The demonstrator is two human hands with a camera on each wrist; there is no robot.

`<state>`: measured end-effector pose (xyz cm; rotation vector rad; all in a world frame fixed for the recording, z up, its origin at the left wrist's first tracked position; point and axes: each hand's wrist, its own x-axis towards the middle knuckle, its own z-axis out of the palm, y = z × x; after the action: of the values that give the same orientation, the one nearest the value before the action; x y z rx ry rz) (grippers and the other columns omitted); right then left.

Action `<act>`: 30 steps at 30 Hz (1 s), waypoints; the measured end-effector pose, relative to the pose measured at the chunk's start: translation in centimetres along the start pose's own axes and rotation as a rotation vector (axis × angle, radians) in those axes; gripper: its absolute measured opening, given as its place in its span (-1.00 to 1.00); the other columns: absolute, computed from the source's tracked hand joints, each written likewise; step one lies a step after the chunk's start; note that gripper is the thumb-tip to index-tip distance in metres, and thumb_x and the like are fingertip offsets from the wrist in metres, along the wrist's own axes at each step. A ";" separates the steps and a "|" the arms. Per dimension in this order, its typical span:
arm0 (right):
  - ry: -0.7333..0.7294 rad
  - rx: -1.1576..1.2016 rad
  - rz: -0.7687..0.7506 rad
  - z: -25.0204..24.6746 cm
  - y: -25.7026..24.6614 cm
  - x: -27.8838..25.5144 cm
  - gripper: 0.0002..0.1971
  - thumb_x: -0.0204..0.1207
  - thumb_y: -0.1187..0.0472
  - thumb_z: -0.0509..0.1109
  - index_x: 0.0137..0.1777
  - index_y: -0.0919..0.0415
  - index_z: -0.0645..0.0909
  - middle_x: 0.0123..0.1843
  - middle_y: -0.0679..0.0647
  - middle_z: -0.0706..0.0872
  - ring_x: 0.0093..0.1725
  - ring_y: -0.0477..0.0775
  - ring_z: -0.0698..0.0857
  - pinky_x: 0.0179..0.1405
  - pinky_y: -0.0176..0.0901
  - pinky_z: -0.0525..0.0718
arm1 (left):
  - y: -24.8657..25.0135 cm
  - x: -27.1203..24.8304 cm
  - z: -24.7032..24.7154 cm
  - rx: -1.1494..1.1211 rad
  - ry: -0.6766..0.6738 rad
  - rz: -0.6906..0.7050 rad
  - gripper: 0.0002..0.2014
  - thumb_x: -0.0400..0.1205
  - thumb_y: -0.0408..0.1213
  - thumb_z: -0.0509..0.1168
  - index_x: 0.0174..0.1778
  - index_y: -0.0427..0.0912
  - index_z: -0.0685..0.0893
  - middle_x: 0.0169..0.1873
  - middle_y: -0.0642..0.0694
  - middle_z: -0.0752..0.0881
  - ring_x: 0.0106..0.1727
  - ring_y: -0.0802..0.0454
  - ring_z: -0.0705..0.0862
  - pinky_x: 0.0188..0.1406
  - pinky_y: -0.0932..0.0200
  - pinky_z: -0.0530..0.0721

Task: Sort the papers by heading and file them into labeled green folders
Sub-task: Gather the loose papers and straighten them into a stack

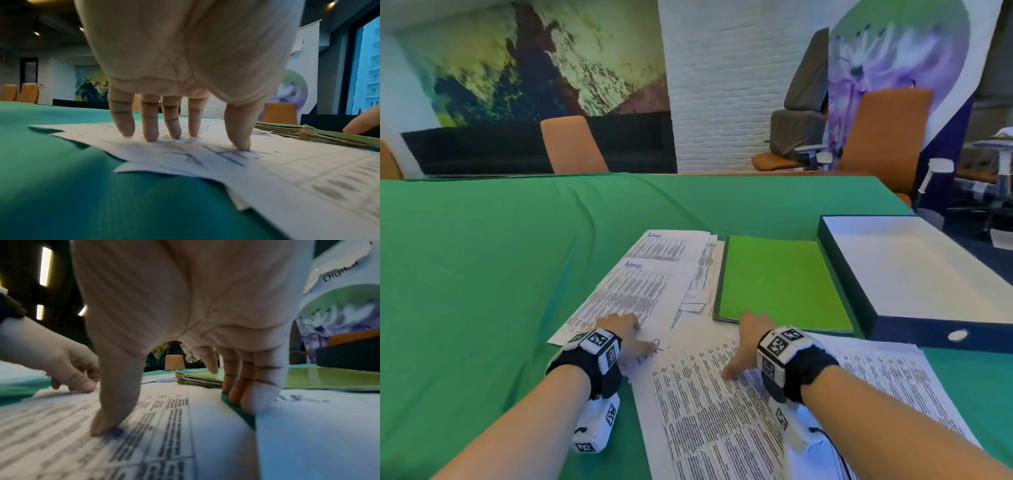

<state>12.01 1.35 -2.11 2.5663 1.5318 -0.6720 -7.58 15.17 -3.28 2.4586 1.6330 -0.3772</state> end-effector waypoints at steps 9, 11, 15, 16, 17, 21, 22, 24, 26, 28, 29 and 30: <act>-0.033 0.171 0.038 -0.8 -0.1 -0.5 -0.24 0.33 -0.02 0.60 0.35 0.37 0.34 0.19 0.14 0.62 0.15 0.12 0.66 -0.01 -0.18 0.67 | -0.7 -1.2 0.7 -0.082 0.095 -0.004 -0.42 0.52 0.28 0.21 0.35 0.01 0.45 0.25 -0.11 0.56 0.22 -0.11 0.54 0.19 0.05 0.52; -0.025 0.187 0.034 -1.2 -0.2 -0.9 -0.44 0.38 0.05 0.57 0.24 0.33 0.45 0.04 0.11 0.65 0.03 0.09 0.67 -0.22 -0.25 0.61 | -1.1 -1.7 1.1 -0.046 0.073 -0.008 -0.47 0.56 0.26 0.16 0.34 0.02 0.46 0.22 -0.09 0.60 0.24 -0.10 0.54 0.27 0.03 0.45; 0.012 0.275 0.007 -1.4 -0.2 -1.6 -0.39 0.35 0.10 0.60 0.33 0.33 0.48 0.24 0.17 0.64 0.22 0.17 0.64 0.16 -0.07 0.64 | -1.6 -2.2 1.1 -0.096 0.019 -0.017 -0.48 0.60 0.29 -0.01 0.37 0.11 0.45 0.37 -0.11 0.52 0.39 -0.23 0.41 0.41 -0.14 0.35; 0.020 0.277 0.003 -1.2 -0.3 -1.7 -0.38 0.35 0.09 0.60 0.34 0.33 0.48 0.26 0.17 0.64 0.23 0.17 0.64 0.20 -0.05 0.63 | -1.4 -2.4 0.9 -0.116 0.014 -0.005 -0.48 0.62 0.27 -0.04 0.39 0.07 0.44 0.37 -0.13 0.52 0.35 -0.21 0.47 0.38 -0.10 0.41; 0.016 0.271 0.006 -1.0 -0.4 -1.8 -0.37 0.34 0.08 0.60 0.34 0.32 0.48 0.26 0.17 0.64 0.22 0.17 0.65 0.20 -0.05 0.64 | -1.3 -2.6 0.9 -0.123 0.006 0.000 -0.48 0.65 0.23 -0.04 0.41 0.02 0.43 0.38 -0.13 0.52 0.32 -0.18 0.52 0.33 -0.04 0.47; 0.008 0.223 0.009 -0.2 -1.0 -1.8 -0.33 0.30 0.05 0.62 0.32 0.30 0.44 0.06 0.08 0.62 0.03 0.09 0.64 0.06 -0.11 0.67 | -1.4 -3.3 0.7 -0.079 0.036 -0.017 -0.48 0.64 0.18 0.05 0.40 -0.07 0.43 0.33 -0.16 0.56 0.25 -0.14 0.57 0.25 0.04 0.54; 0.010 0.216 0.012 -0.2 -1.2 -1.9 -0.35 0.31 0.07 0.62 0.31 0.29 0.44 0.05 0.08 0.62 -0.01 0.08 0.62 0.01 -0.13 0.66 | -1.7 -3.4 0.8 -0.093 0.028 -0.029 -0.47 0.62 0.21 0.08 0.38 -0.05 0.45 0.31 -0.18 0.56 0.20 -0.14 0.59 0.22 0.04 0.57; 0.002 0.217 0.021 -0.1 -1.3 -2.0 -0.42 0.34 0.11 0.60 0.28 0.30 0.46 0.03 0.09 0.63 -0.04 0.08 0.63 -0.05 -0.16 0.65 | -2.3 -3.5 1.0 -0.120 0.000 -0.035 -0.49 0.59 0.23 0.10 0.37 0.02 0.45 0.28 -0.17 0.56 0.17 -0.13 0.58 0.24 0.01 0.57; -0.018 0.242 0.024 0.0 -1.3 -1.8 -0.47 0.34 0.11 0.60 0.23 0.29 0.50 -0.01 0.08 0.64 0.00 0.09 0.67 -0.07 -0.15 0.65 | -2.7 -3.7 1.0 -0.125 -0.013 -0.009 -0.53 0.62 0.20 0.08 0.37 0.06 0.45 0.26 -0.10 0.60 0.21 -0.11 0.57 0.34 0.01 0.48; -0.029 0.275 0.024 0.2 -1.3 -1.8 -0.46 0.33 0.09 0.60 0.21 0.30 0.50 0.01 0.11 0.65 0.03 0.11 0.68 -0.01 -0.10 0.66 | -3.2 -3.8 1.0 -0.150 0.013 0.023 -0.56 0.64 0.15 0.09 0.38 0.06 0.46 0.31 -0.06 0.59 0.21 -0.07 0.61 0.27 0.10 0.52; -0.026 0.292 0.020 0.2 -1.3 -1.7 -0.44 0.32 0.07 0.60 0.22 0.31 0.50 0.05 0.13 0.66 0.03 0.12 0.67 0.04 -0.07 0.67 | -3.3 -3.8 1.0 -0.160 0.027 0.034 -0.58 0.64 0.13 0.11 0.38 0.06 0.47 0.32 -0.06 0.58 0.19 -0.06 0.63 0.19 0.14 0.56; -0.023 0.312 0.012 0.3 -1.4 -1.7 -0.43 0.30 0.06 0.62 0.20 0.32 0.51 0.09 0.14 0.68 0.03 0.12 0.68 0.08 -0.05 0.68 | -3.5 -3.9 0.9 -0.160 0.046 0.039 -0.59 0.64 0.12 0.12 0.36 0.05 0.49 0.30 -0.06 0.60 0.17 -0.06 0.64 0.14 0.17 0.57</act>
<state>10.09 0.59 -1.46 2.7689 1.5083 -1.0089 -12.32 12.86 -2.92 2.3933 1.5640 -0.1781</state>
